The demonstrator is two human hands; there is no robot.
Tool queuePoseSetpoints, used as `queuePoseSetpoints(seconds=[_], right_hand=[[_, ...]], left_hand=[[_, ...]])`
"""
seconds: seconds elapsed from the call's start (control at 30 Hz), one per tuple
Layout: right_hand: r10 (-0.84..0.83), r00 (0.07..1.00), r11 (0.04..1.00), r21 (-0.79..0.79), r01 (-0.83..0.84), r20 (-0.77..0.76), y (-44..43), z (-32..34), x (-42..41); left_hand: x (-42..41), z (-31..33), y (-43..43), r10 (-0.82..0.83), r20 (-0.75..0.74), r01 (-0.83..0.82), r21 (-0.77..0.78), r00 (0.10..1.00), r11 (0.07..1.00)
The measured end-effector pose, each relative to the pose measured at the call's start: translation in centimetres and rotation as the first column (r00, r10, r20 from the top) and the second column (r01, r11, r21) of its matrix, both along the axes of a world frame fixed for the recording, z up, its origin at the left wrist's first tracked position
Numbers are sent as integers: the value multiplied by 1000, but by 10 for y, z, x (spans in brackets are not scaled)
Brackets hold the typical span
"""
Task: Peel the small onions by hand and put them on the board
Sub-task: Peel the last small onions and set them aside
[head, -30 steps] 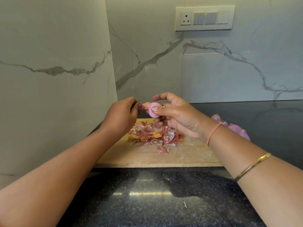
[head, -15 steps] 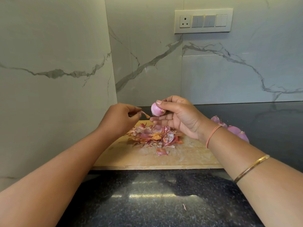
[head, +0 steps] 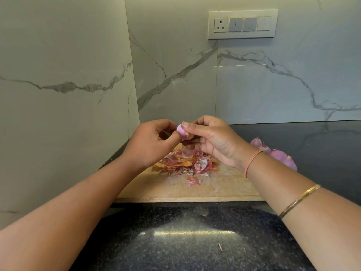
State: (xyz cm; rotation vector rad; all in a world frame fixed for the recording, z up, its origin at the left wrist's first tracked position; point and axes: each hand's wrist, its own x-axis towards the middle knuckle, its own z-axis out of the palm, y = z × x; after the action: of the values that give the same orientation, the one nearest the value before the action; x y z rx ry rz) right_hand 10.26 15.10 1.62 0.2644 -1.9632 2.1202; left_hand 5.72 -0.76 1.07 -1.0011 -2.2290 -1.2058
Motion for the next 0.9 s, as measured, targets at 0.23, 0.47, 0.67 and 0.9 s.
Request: queuePoseSetpoints(seconds=[0.23, 0.47, 0.67, 0.9], right_hand=[[7, 1000, 1000, 27, -7, -1, -2, 0, 2], [27, 999, 998, 53, -28, 23, -1, 1, 2], [59, 997, 997, 56, -61, 40, -2, 4, 7], [65, 998, 997, -37, -64, 19, -1, 3, 5]], left_hand=[[-2, 0, 0, 37, -40, -38, -25, 999, 999], [-2, 0, 0, 62, -100, -69, -76, 993, 995], [-11, 0, -5, 111, -128, -116, -37, 986, 993], [-10, -4, -4, -8, -179, -3, -61, 984, 998]])
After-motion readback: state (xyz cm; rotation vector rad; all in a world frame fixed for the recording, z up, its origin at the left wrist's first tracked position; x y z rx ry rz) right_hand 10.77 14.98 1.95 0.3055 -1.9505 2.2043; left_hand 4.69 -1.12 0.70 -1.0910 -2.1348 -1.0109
